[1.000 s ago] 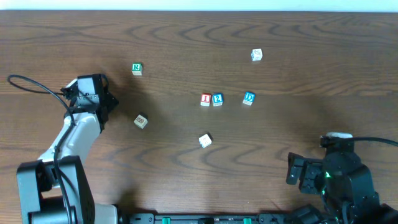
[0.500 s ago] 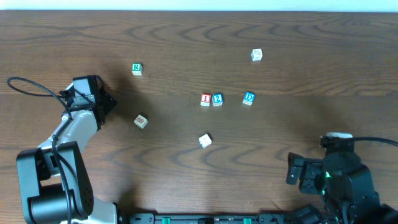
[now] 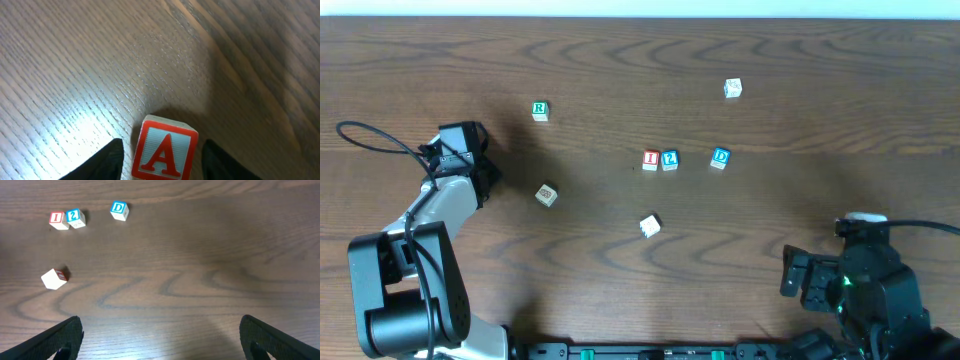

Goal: Spell out Ai2
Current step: 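Close the left gripper on the red 'A' block and lift, then carry the 'A' block and lower it left of the 'I' block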

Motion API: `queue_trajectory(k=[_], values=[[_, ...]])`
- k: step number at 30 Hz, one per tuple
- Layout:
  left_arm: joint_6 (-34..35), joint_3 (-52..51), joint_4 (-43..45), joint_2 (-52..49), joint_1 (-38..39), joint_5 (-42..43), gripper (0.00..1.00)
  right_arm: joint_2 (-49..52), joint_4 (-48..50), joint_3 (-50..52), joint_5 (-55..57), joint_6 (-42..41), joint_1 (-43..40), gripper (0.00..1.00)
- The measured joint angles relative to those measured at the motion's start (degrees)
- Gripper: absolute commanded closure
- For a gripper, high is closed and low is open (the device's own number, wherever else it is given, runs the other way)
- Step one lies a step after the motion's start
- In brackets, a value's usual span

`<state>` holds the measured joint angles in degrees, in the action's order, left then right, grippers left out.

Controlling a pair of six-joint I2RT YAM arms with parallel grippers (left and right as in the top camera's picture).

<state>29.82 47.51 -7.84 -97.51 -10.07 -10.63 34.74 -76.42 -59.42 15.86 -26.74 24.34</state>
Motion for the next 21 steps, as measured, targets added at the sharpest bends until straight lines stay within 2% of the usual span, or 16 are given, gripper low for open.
queue_trajectory(k=[6,18,21], values=[[0.0,0.0,0.0,0.0,0.0,0.0,0.62,0.0,0.0,0.0,0.0,0.0,0.0,0.01],[-0.3,0.0,0.0,0.0,0.0,-0.1,0.75,0.0,0.0,0.0,0.0,0.0,0.0,0.01],[-1.2,0.9,-2.6,0.0,0.0,0.0,0.85,0.0,0.0,0.0,0.0,0.0,0.0,0.01]])
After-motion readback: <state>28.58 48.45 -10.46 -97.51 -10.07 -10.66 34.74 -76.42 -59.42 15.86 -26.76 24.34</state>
